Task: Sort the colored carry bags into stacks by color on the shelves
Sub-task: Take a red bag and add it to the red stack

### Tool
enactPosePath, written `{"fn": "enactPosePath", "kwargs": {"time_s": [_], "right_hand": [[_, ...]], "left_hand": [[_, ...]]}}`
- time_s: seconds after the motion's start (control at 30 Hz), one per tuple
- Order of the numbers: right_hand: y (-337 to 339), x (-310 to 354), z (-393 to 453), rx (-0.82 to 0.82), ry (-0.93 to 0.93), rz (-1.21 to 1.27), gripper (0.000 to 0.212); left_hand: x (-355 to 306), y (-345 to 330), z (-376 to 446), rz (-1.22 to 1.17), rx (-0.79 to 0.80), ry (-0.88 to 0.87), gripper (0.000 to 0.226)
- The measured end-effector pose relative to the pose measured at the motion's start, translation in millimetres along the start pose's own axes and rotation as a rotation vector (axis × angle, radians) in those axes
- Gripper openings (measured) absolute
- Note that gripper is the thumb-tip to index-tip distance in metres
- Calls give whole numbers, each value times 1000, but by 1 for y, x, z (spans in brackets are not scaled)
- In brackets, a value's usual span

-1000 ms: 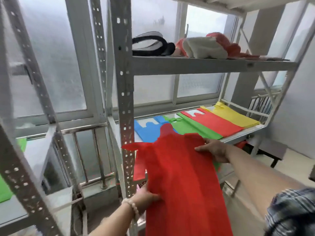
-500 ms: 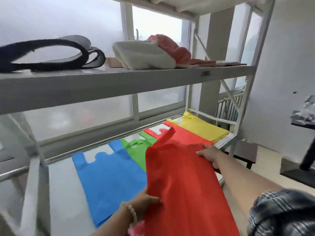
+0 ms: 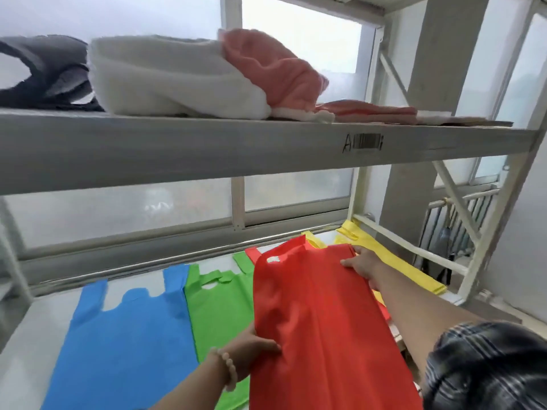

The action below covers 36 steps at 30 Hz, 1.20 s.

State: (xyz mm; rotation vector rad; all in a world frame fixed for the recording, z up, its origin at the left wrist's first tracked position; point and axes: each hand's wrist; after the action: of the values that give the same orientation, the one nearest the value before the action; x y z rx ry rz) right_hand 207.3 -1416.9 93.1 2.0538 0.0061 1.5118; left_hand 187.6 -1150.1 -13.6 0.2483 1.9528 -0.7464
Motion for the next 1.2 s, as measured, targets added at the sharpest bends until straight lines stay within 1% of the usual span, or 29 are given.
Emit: {"fn": "enactPosePath", "kwargs": {"time_s": [0.13,0.23,0.33,0.5,0.7,0.83,1.0,1.07,1.1,1.13,1.2], "right_hand": [[13,9,70,93,92,-87,60],[19,16,108,159,146,-136,52],[22,16,141,181,176,-164,49],[20,0,173,216,192,-170,55],[3,-23,200,229,203,-201,51],[-1,-9,226,187,306,-156,57],[12,38,241,49,563,-34,50],[9,39,248,-18,607,-40,50],[3,31,255,-41,589,-85,49],[-5,17,264,-39,532,-150,49],[-25,-25,285,51,303,-277,58]], "left_hand": [[-3,-33,43,-79,-102,-79,46],[-6,-55,63,-101,-180,-119,41],[-8,-67,79,-106,-217,-142,40],[-6,-67,98,-70,-318,-152,54],[8,-69,124,-13,-463,-206,68],[-11,-66,144,82,-531,-291,83],[-49,-57,168,-46,-572,-420,75],[-46,-52,181,-89,-599,-407,77],[-39,-51,186,-85,-625,-369,78],[-28,-51,192,-58,-657,-313,80],[-3,-53,199,29,-708,-182,83]]}}
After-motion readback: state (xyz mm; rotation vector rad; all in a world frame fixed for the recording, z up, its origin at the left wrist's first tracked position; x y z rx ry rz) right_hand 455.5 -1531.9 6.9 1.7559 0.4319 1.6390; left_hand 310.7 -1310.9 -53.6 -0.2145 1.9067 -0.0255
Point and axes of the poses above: each hand's wrist, its own z-axis towards the middle knuckle, its own y-axis out of the back of the hand, x = y × z, and after that the axes turned 9 degrees about -z, right-handed
